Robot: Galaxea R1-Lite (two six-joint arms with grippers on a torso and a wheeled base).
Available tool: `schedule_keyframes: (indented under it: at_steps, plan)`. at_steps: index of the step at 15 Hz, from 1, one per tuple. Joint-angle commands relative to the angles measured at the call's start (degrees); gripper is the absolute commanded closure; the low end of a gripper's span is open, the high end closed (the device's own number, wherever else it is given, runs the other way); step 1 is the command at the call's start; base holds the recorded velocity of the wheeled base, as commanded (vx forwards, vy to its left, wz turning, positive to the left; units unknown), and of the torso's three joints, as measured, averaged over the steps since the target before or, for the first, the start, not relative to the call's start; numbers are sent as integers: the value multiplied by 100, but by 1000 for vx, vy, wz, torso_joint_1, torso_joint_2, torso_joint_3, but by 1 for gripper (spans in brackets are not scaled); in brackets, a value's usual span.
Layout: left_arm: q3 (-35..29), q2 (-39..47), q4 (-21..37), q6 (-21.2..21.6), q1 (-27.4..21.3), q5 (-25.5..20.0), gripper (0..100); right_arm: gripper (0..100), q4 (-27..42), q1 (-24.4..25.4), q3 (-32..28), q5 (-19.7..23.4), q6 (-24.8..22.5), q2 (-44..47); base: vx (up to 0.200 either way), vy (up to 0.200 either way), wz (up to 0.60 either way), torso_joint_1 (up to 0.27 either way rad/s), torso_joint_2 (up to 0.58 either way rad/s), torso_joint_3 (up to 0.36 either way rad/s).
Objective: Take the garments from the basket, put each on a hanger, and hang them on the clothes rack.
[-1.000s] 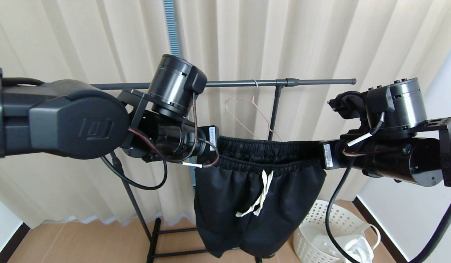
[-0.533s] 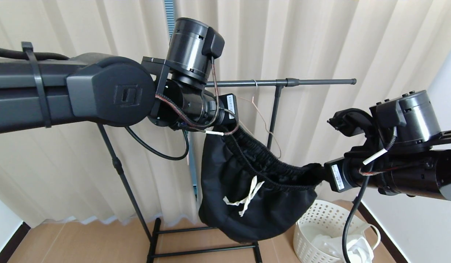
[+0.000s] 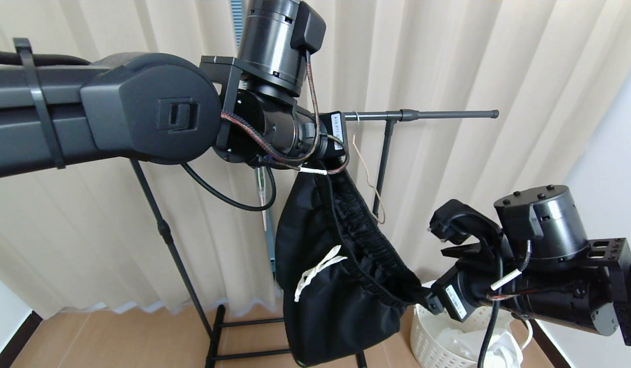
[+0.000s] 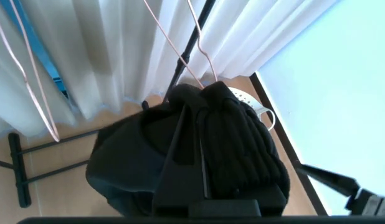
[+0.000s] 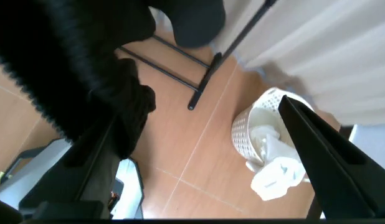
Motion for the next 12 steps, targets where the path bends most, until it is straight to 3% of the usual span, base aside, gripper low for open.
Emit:
schedule_keyframes:
  at_steps: [1, 3, 5, 9, 12]
  plan:
    - [-16, 8, -4, -3, -5, 2, 100, 0, -61, 84, 229, 23, -45, 138, 0, 0, 0, 0, 0, 0]
    - [-16, -1, -4, -3, -5, 2, 100, 0, -1002, 181, 844, 559, -485, 164, 0, 0, 0, 0, 0, 0]
    - [37, -1, 5, -3, -13, 2, 100, 0, -1599, 189, 1020, 831, -537, 164, 0, 0, 0, 0, 0, 0]
    - [37, -9, 5, 32, -66, 10, 100, 0, -1977, 189, 1081, 1095, -511, 111, 0, 0, 0, 0, 0, 0]
    - [72, -18, 14, 67, -136, 46, 100, 0, -2338, 348, 985, 1069, 157, 173, 0, 0, 0, 0, 0, 0]
